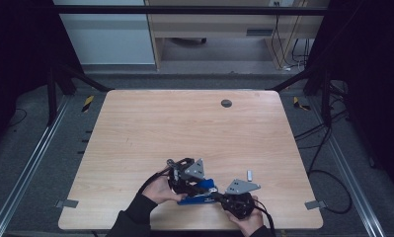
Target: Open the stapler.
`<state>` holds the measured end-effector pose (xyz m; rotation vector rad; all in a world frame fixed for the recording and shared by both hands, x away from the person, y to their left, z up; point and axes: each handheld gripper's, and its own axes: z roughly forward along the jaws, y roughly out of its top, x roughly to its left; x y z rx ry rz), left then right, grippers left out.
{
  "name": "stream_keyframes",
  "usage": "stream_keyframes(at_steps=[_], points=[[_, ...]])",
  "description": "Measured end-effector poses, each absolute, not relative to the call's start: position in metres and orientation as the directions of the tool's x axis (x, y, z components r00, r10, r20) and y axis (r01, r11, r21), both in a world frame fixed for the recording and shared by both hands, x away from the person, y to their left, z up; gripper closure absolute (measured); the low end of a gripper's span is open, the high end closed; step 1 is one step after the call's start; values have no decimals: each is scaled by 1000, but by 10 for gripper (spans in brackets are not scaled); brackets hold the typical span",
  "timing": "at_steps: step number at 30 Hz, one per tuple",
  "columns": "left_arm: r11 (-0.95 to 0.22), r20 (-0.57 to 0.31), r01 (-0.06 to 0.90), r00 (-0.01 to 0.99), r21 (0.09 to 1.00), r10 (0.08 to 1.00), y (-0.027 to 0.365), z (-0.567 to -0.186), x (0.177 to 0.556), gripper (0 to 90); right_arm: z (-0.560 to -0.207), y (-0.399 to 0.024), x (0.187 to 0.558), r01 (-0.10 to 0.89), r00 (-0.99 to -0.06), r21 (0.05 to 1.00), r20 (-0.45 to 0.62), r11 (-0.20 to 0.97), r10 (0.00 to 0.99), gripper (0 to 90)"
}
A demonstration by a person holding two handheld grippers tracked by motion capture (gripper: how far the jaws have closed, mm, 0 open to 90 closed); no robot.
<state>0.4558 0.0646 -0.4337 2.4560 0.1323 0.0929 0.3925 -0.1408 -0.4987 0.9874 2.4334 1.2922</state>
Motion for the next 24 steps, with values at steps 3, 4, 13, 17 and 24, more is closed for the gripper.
stream_keyframes(at_steps=[3,4,13,17,24], points=[[-768,32,73,992,636,120,65,-435,456,659,-498,-142,393,455,-757,805,123,382,642,900],[-769,31,73,992,635,120,65,-435,456,659,-497,-143,393,448,-759,810,122,377,640,900],[-773,41,74,991,631,129,62,-437,454,657,-486,-157,396,422,-774,840,138,341,618,900],[-775,40,79,990,627,133,61,-437,455,656,-484,-160,402,400,-792,846,126,352,597,900],[-774,38,82,990,627,136,61,-438,454,656,-483,-163,410,388,-807,846,121,365,578,900]])
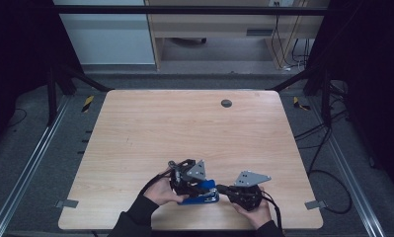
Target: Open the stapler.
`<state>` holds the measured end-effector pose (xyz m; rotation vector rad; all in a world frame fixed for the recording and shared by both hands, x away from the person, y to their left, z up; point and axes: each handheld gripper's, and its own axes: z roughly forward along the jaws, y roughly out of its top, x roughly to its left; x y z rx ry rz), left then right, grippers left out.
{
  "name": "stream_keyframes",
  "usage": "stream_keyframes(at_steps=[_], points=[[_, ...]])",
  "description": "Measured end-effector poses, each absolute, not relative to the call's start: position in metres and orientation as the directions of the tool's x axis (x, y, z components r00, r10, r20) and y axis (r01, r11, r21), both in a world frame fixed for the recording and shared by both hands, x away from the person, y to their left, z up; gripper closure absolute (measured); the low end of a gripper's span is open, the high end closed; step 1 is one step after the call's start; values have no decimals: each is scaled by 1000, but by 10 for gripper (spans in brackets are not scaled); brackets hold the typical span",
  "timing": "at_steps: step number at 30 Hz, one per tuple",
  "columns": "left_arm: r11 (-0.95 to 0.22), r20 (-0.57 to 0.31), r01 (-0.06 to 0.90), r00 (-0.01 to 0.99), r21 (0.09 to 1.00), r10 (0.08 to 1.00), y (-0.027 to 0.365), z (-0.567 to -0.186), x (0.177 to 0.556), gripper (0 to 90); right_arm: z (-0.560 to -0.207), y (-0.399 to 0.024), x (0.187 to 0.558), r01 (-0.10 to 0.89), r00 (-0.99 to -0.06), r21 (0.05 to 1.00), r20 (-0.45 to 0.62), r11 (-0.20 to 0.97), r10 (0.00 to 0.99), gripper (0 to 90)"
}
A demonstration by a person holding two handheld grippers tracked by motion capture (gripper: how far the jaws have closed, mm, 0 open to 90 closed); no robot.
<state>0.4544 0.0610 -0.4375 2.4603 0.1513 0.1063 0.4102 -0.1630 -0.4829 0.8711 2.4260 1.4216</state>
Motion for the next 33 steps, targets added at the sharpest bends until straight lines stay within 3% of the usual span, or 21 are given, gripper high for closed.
stream_keyframes(at_steps=[12,16,20,33], points=[[-769,27,111,986,629,164,61,-439,454,640,-482,-156,408,360,-824,859,111,364,555,900],[-769,47,129,978,626,202,65,-439,451,536,-481,-156,407,355,-825,864,110,358,554,900],[-760,51,144,973,633,226,73,-436,446,501,-481,-156,407,355,-825,865,111,355,554,900],[-749,61,201,950,631,307,87,-444,435,499,-479,-155,408,348,-830,870,113,350,546,900]])
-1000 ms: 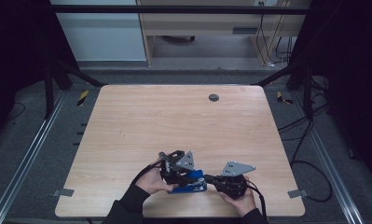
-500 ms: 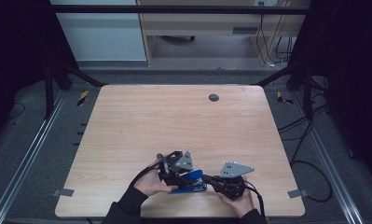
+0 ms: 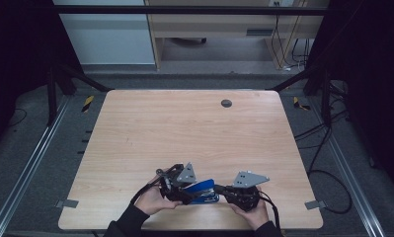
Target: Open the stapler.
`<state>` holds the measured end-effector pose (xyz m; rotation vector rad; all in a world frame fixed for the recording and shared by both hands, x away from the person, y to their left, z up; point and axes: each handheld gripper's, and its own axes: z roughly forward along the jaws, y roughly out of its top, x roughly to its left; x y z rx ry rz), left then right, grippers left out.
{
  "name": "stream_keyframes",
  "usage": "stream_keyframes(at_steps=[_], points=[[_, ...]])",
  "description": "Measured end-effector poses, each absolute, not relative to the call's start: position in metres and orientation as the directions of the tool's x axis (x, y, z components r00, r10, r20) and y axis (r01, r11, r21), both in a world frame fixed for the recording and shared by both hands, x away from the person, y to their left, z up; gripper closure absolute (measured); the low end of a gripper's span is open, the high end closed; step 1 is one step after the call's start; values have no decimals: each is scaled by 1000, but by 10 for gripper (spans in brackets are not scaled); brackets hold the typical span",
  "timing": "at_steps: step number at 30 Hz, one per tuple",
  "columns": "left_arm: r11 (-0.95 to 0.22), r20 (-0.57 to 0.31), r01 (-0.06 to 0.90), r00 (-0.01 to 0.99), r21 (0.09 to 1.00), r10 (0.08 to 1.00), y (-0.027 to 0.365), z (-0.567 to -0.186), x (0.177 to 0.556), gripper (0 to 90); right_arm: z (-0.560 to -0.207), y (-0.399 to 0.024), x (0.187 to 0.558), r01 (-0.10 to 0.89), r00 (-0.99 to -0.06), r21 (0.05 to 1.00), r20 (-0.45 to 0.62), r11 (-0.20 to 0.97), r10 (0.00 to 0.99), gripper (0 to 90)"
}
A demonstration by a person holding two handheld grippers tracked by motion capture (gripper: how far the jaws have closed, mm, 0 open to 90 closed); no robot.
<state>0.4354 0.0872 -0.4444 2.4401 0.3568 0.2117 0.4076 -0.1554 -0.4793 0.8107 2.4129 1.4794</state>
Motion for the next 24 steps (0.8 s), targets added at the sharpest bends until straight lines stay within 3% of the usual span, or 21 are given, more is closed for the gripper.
stream_keyframes(at_steps=[12,24], points=[[-667,54,267,907,696,419,113,-448,420,500,-477,-153,408,347,-833,874,120,341,540,900],[-452,5,360,778,816,628,131,-454,394,581,-476,-152,408,351,-830,873,123,338,544,900]])
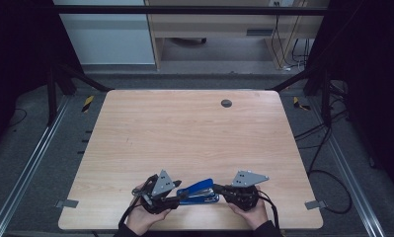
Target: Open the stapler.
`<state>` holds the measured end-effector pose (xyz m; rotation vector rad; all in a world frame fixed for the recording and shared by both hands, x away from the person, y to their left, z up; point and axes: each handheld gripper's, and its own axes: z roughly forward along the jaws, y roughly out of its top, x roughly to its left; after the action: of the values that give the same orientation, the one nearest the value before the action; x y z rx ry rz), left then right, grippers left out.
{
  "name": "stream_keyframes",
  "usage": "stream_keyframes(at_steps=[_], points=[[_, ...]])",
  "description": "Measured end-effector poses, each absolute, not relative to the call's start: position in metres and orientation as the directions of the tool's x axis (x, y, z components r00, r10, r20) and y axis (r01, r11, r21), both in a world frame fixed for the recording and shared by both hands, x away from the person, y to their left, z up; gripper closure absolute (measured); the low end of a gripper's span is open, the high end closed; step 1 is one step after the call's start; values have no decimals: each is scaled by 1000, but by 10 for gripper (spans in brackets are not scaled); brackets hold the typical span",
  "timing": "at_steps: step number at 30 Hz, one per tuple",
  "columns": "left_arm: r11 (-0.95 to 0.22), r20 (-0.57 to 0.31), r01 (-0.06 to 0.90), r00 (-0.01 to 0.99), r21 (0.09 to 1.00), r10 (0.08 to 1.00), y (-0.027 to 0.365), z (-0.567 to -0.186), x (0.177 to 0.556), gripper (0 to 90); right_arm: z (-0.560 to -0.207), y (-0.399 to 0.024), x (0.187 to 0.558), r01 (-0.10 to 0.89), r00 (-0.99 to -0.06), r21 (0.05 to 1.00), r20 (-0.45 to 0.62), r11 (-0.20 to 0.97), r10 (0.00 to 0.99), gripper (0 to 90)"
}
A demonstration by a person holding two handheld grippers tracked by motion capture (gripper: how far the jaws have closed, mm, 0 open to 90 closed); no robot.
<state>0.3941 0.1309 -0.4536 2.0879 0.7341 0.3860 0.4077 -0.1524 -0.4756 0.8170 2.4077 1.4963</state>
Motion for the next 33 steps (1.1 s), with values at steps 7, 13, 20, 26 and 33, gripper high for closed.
stream_keyframes(at_steps=[7,13,20,26,33], points=[[-361,-15,384,702,850,712,135,-450,391,585,-475,-152,408,354,-827,873,125,336,547,900],[-239,-71,391,632,889,771,135,-447,387,589,-474,-153,408,355,-825,876,129,327,551,900],[-131,-123,376,580,917,805,125,-461,366,638,-475,-152,409,355,-830,874,132,331,542,900],[-139,-92,351,567,926,818,106,-473,348,679,-475,-151,409,353,-831,873,127,336,541,900],[-118,-89,345,529,931,844,89,-486,332,787,-474,-151,409,351,-832,873,125,339,540,900]])
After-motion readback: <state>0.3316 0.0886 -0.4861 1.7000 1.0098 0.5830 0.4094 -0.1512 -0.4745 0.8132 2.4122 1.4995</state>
